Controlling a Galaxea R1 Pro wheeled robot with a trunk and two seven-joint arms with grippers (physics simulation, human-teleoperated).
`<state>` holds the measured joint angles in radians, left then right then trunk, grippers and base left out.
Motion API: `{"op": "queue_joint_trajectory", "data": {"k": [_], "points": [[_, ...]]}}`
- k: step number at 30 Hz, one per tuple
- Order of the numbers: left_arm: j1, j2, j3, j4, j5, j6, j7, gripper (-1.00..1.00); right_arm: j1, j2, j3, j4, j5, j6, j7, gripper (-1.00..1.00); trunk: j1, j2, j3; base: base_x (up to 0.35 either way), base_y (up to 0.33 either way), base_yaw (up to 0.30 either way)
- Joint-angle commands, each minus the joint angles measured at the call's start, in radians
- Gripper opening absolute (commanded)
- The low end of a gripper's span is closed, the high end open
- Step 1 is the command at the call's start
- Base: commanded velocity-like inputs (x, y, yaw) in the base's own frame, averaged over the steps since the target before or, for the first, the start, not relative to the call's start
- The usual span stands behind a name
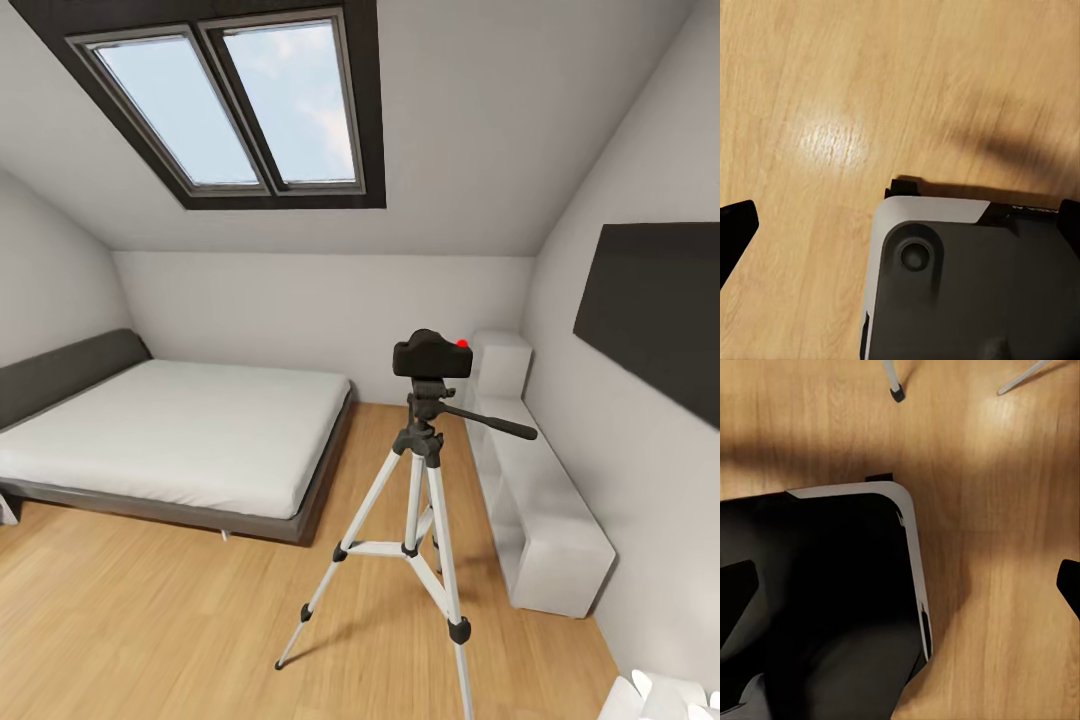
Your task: Attach the digital camera to the camera tripod in the bedroom.
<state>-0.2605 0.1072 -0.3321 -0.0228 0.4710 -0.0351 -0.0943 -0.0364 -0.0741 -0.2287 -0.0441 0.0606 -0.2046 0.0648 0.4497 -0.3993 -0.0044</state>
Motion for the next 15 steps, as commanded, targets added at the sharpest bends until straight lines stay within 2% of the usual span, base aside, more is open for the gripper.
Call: {"op": "queue_joint_trajectory", "data": {"k": [1,15], "points": [[0.000,0.000,-0.008,0.001,0.010,-0.003,-0.004,1.00,0.000,0.000,-0.009,0.001,0.006,-0.003,0.004,1.00,0.000,-0.001,0.000,0.000,0.000,0.000],[0.000,0.000,-0.008,0.001,0.010,-0.003,-0.004,1.00,0.000,0.005,-0.010,-0.002,0.010,-0.001,0.005,1.00,0.000,-0.001,0.000,0.000,0.000,0.000]]}}
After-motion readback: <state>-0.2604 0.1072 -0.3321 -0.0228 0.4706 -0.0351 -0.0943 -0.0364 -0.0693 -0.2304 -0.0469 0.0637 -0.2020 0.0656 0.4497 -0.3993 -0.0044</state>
